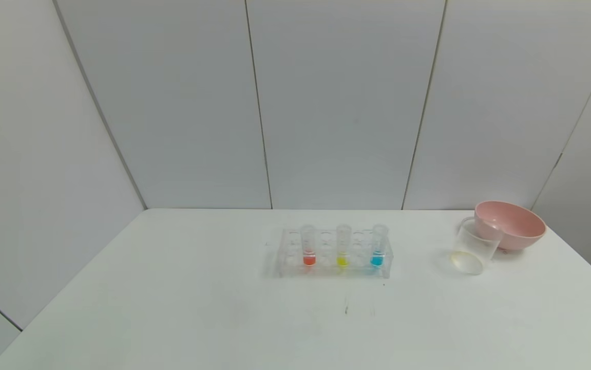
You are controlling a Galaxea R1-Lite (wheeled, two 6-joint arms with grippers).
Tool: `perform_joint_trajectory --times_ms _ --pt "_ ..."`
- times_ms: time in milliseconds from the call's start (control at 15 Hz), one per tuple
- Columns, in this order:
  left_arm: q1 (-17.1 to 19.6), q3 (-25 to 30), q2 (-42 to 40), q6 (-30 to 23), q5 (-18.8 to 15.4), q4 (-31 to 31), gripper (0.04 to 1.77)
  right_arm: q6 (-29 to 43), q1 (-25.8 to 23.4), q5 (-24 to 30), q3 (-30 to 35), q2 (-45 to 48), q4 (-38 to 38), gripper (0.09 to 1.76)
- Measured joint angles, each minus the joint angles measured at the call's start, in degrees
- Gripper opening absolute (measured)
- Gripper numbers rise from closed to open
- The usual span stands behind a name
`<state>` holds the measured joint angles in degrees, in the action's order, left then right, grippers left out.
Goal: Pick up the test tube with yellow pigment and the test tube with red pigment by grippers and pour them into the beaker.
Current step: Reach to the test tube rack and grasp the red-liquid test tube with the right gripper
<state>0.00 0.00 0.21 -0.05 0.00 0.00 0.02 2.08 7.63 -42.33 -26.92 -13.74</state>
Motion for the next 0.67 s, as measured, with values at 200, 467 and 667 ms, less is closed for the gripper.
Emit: perform_joint_trajectory --times_ms 200,467,667 --pt "0.00 0.00 0.00 -0.02 0.00 0.00 1.76 4.33 8.02 3.17 -8.85 -9.08 0.39 1.71" --pt "0.00 0.00 0.00 0.00 0.00 0.00 1.76 9.28 23.98 5.36 -13.00 -18.37 0.52 1.71" --pt "0.00 0.00 0.00 -0.02 0.00 0.00 1.76 11.25 29.22 4.19 -12.89 -25.65 4.55 1.71"
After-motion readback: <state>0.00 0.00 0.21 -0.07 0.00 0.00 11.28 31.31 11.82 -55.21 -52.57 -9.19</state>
